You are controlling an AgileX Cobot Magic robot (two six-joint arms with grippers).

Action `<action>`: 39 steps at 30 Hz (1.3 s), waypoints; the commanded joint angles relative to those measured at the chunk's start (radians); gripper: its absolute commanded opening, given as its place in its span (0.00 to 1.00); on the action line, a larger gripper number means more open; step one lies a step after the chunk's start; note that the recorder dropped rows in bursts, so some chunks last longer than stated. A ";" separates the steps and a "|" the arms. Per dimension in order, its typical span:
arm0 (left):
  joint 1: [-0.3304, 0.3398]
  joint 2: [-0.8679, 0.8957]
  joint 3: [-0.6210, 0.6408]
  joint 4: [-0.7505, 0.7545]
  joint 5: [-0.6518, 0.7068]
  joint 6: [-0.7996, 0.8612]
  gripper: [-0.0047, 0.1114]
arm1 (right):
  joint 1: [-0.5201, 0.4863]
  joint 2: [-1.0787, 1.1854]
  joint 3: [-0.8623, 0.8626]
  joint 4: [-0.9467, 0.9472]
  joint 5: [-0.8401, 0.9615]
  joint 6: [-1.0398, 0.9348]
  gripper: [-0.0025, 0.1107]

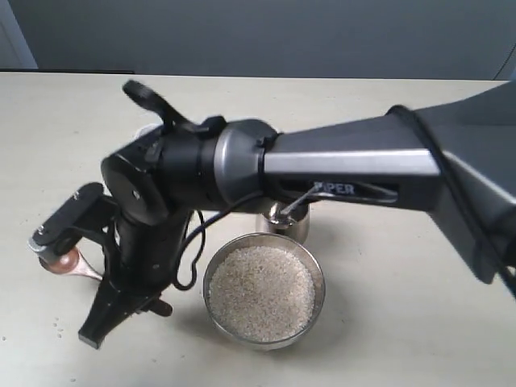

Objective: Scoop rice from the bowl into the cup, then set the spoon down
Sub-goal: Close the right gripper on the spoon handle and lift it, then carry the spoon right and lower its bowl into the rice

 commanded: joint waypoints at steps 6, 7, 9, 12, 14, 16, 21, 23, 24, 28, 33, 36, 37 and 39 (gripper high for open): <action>-0.002 -0.004 -0.002 0.000 -0.015 -0.002 0.04 | -0.007 -0.066 -0.202 -0.232 0.409 -0.017 0.01; -0.002 -0.004 -0.002 0.000 -0.015 -0.002 0.04 | -0.013 -0.066 -0.213 -0.256 0.409 -0.017 0.01; -0.002 -0.004 -0.002 0.000 -0.015 -0.002 0.04 | -0.023 -0.078 -0.212 -0.313 0.409 0.014 0.01; -0.002 -0.004 -0.002 0.000 -0.015 -0.002 0.04 | -0.035 -0.106 -0.212 -0.361 0.409 0.044 0.01; -0.002 -0.004 -0.002 0.000 -0.015 -0.002 0.04 | -0.045 -0.137 -0.212 -0.370 0.409 0.044 0.01; -0.002 -0.004 -0.002 0.000 -0.015 -0.002 0.04 | -0.058 -0.172 -0.212 -0.356 0.409 0.045 0.01; -0.002 -0.004 -0.002 0.002 -0.015 -0.002 0.04 | -0.090 -0.281 -0.174 -0.319 0.409 0.048 0.01; -0.002 -0.004 -0.002 0.002 -0.015 -0.002 0.04 | -0.095 -0.339 -0.108 -0.322 0.409 0.066 0.01; -0.002 -0.004 -0.002 0.002 -0.015 -0.002 0.04 | -0.095 -0.371 -0.073 -0.330 0.409 0.074 0.01; -0.002 -0.004 -0.002 0.002 -0.015 -0.002 0.04 | -0.095 -0.489 0.108 -0.341 0.409 0.120 0.01; -0.002 -0.004 -0.002 0.002 -0.015 -0.002 0.04 | -0.095 -0.601 0.319 -0.349 0.409 0.127 0.01; -0.002 -0.004 -0.002 0.002 -0.015 -0.002 0.04 | -0.095 -0.628 0.405 -0.411 0.409 0.143 0.01; -0.002 -0.004 -0.002 0.002 -0.015 -0.002 0.04 | -0.095 -0.628 0.421 -0.439 0.409 0.169 0.01; -0.002 -0.004 -0.002 0.002 -0.015 -0.002 0.04 | -0.095 -0.628 0.450 -0.505 0.409 0.226 0.01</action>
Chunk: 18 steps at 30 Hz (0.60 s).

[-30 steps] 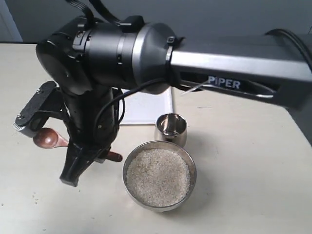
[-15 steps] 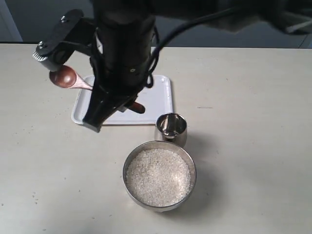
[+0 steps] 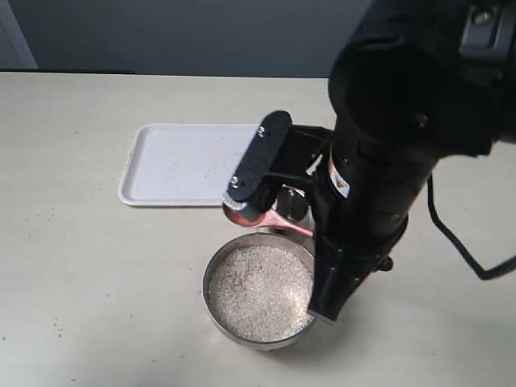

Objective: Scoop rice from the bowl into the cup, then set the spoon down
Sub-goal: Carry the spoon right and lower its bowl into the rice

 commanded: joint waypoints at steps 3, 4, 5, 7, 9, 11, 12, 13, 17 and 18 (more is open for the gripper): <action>-0.002 -0.004 -0.002 0.002 -0.015 -0.002 0.04 | -0.005 -0.015 0.078 -0.121 -0.008 0.071 0.01; -0.002 -0.004 -0.002 0.002 -0.015 -0.002 0.04 | -0.005 -0.015 0.080 -0.098 -0.008 0.065 0.01; -0.002 -0.004 -0.002 0.002 -0.015 -0.002 0.04 | -0.005 -0.015 0.080 -0.069 -0.008 0.048 0.01; -0.002 -0.004 -0.002 0.002 -0.015 -0.002 0.04 | -0.005 -0.015 0.080 -0.034 -0.008 0.021 0.01; -0.002 -0.004 -0.002 0.002 -0.015 -0.002 0.04 | -0.005 -0.015 0.082 -0.030 -0.008 0.002 0.01; -0.002 -0.004 -0.002 0.002 -0.015 -0.002 0.04 | -0.005 -0.022 0.092 -0.036 -0.008 -0.021 0.01; -0.002 -0.004 -0.002 0.002 -0.015 -0.002 0.04 | -0.005 -0.026 0.097 -0.041 -0.008 -0.021 0.01; -0.002 -0.004 -0.002 0.002 -0.015 -0.002 0.04 | -0.005 -0.026 0.103 -0.041 -0.008 -0.023 0.01; -0.002 -0.004 -0.002 0.002 -0.015 -0.002 0.04 | -0.004 -0.019 0.111 -0.048 -0.008 -0.039 0.01; -0.002 -0.004 -0.002 0.002 -0.015 -0.002 0.04 | -0.004 -0.011 0.111 -0.054 -0.008 -0.039 0.01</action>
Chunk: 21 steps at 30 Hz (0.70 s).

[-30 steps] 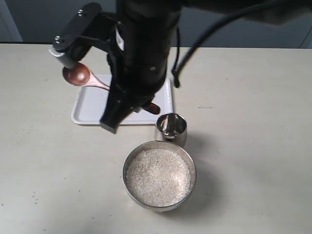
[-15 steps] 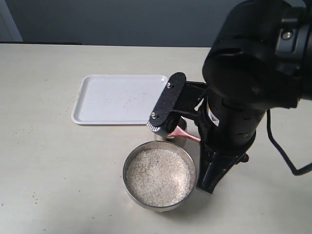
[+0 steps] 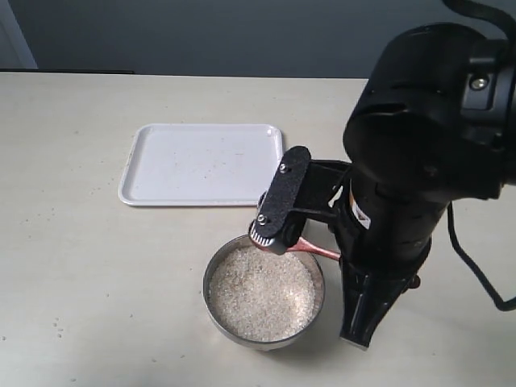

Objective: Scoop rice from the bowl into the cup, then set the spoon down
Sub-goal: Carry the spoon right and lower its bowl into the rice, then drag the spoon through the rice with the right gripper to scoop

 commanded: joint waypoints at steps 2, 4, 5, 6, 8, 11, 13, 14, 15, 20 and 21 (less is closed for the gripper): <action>-0.002 -0.004 -0.002 0.002 -0.015 -0.002 0.04 | -0.004 0.023 0.008 -0.041 -0.003 -0.013 0.01; -0.002 -0.004 -0.002 0.000 -0.015 -0.002 0.04 | -0.004 0.043 0.008 -0.053 -0.003 -0.016 0.01; -0.002 -0.004 -0.002 0.000 -0.015 -0.002 0.04 | -0.004 0.055 0.008 -0.055 -0.003 -0.017 0.01; -0.002 -0.004 -0.002 0.000 -0.015 -0.002 0.04 | -0.004 0.065 0.008 -0.055 -0.003 -0.017 0.01; -0.002 -0.004 -0.002 0.000 -0.015 -0.002 0.04 | -0.004 0.087 0.008 -0.055 -0.003 -0.017 0.01; -0.002 -0.004 -0.002 0.000 -0.015 -0.002 0.04 | -0.004 0.112 0.008 -0.055 -0.003 -0.017 0.01; -0.002 -0.004 -0.002 0.000 -0.015 -0.002 0.04 | -0.004 0.128 0.004 -0.055 -0.003 -0.017 0.01; -0.002 -0.004 -0.002 0.000 -0.015 -0.002 0.04 | -0.002 0.136 0.004 -0.055 -0.003 -0.017 0.01; -0.002 -0.004 -0.002 0.000 -0.015 -0.002 0.04 | -0.002 0.145 0.004 -0.049 -0.003 -0.017 0.01; -0.002 -0.004 -0.002 0.000 -0.015 -0.002 0.04 | 0.028 0.164 0.004 -0.040 -0.003 -0.017 0.01; -0.002 -0.004 -0.002 0.000 -0.015 -0.002 0.04 | 0.041 0.164 0.004 -0.043 -0.003 -0.017 0.01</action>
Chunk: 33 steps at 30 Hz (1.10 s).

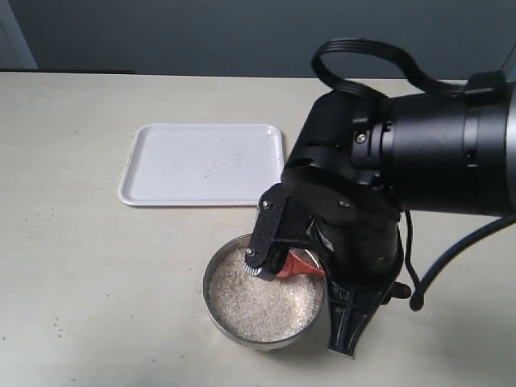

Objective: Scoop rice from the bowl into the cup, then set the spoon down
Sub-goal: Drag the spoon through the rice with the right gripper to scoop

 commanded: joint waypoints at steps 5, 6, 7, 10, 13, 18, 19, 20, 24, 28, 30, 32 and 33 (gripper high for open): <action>-0.002 -0.004 -0.002 0.000 -0.015 -0.002 0.04 | 0.072 0.003 0.001 -0.029 -0.006 -0.006 0.01; -0.002 -0.004 -0.002 0.000 -0.015 -0.002 0.04 | 0.072 0.003 0.001 -0.037 -0.006 0.002 0.01; -0.002 -0.004 -0.002 0.000 -0.015 -0.002 0.04 | 0.072 0.003 0.001 -0.039 -0.006 0.004 0.01; -0.002 -0.004 -0.002 0.000 -0.015 -0.002 0.04 | 0.072 0.006 0.001 -0.046 -0.006 0.004 0.01; -0.002 -0.004 -0.002 0.000 -0.015 -0.002 0.04 | 0.072 0.030 0.001 -0.059 -0.006 0.004 0.01; -0.002 -0.004 -0.002 0.000 -0.015 -0.002 0.04 | 0.072 0.088 0.001 -0.063 -0.006 0.004 0.01; -0.002 -0.004 -0.002 0.000 -0.015 -0.002 0.04 | 0.072 0.090 0.001 -0.063 -0.006 0.004 0.01; -0.002 -0.004 -0.002 0.000 -0.015 -0.002 0.04 | 0.072 0.092 0.001 -0.054 -0.006 0.004 0.01; -0.002 -0.004 -0.002 0.001 -0.015 -0.002 0.04 | 0.072 0.092 -0.059 -0.010 -0.006 -0.010 0.01; -0.002 -0.004 -0.002 0.001 -0.015 -0.002 0.04 | 0.072 0.092 -0.150 0.009 -0.006 -0.021 0.01; -0.002 -0.004 -0.002 0.001 -0.015 -0.002 0.04 | 0.072 0.092 -0.158 0.017 -0.006 -0.021 0.01; -0.002 -0.004 -0.002 0.001 -0.015 -0.002 0.04 | 0.072 0.092 -0.158 0.019 -0.006 -0.021 0.01; -0.002 -0.004 -0.002 0.001 -0.015 -0.002 0.04 | 0.072 0.092 -0.158 0.021 -0.006 -0.019 0.01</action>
